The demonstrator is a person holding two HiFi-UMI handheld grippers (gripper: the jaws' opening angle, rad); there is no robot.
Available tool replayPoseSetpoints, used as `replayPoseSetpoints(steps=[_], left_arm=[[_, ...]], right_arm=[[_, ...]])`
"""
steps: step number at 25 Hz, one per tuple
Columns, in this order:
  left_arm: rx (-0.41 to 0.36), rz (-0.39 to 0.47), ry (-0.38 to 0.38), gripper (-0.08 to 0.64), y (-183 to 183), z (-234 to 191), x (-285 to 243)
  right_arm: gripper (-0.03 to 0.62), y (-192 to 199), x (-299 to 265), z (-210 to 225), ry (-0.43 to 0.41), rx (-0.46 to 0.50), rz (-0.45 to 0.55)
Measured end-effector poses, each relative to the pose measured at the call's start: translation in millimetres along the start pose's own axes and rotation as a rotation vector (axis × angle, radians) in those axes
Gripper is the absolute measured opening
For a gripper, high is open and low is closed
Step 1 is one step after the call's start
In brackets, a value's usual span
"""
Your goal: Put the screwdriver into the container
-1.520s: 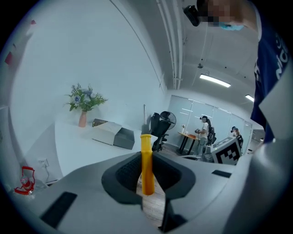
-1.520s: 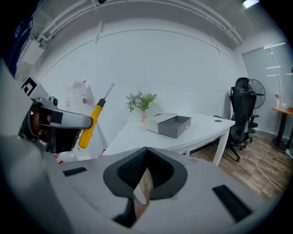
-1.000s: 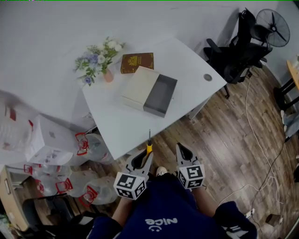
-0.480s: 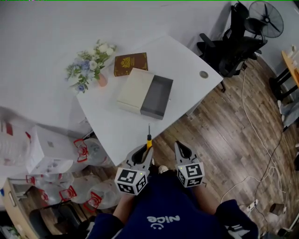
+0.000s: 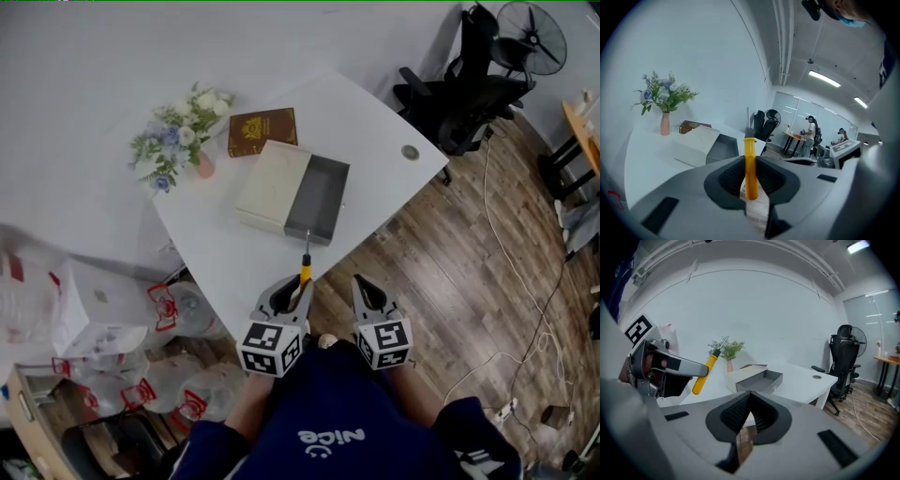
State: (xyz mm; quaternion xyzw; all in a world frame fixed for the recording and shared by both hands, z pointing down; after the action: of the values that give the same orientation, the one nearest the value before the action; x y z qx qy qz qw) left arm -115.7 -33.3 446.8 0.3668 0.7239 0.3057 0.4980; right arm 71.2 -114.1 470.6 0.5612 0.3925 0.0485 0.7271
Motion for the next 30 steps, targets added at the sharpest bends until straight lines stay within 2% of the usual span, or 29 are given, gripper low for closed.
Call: replayPoseSetpoints(steps=[4,13,16,22,30], left_arm=[[0.006,0.01,-0.011,0.081,-19,-10,-8],[-0.052,-0.01,-0.022,0.081,-55,-24,-34],[-0.045,-0.009,-0.009,0.081,-64,-30,-43],[-0.013,-0.045,0.004,0.081,-78,-39,-65],[0.002,-0.123,-0.001,0.081,-89,-48,-100]], right_arm=[[0.021,-3,-5,1,-0.002,-0.003,-0.002],[0.021,-4,-9,-5,-0.009,0.022,-0.014],[0.021,-3,-7,-3,0.013,0.035,-0.016],[0.021,-2,-1,8,0.07,-0.001,-0.014],[0.021,4,8,20,0.111,-0.051,-0.025]])
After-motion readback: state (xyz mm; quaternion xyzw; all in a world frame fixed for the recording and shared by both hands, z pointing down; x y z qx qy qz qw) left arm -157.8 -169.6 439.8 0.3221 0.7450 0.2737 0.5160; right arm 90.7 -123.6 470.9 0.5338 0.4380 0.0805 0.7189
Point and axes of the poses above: the fingertips, and each gripper's own axes: x backward along the fingers, z to its right, y out of its underside, the point moved 10 cm from there along x, backward along the fingers, and after that the axes turned 9 degrees about -z, right-handed, at the moved point
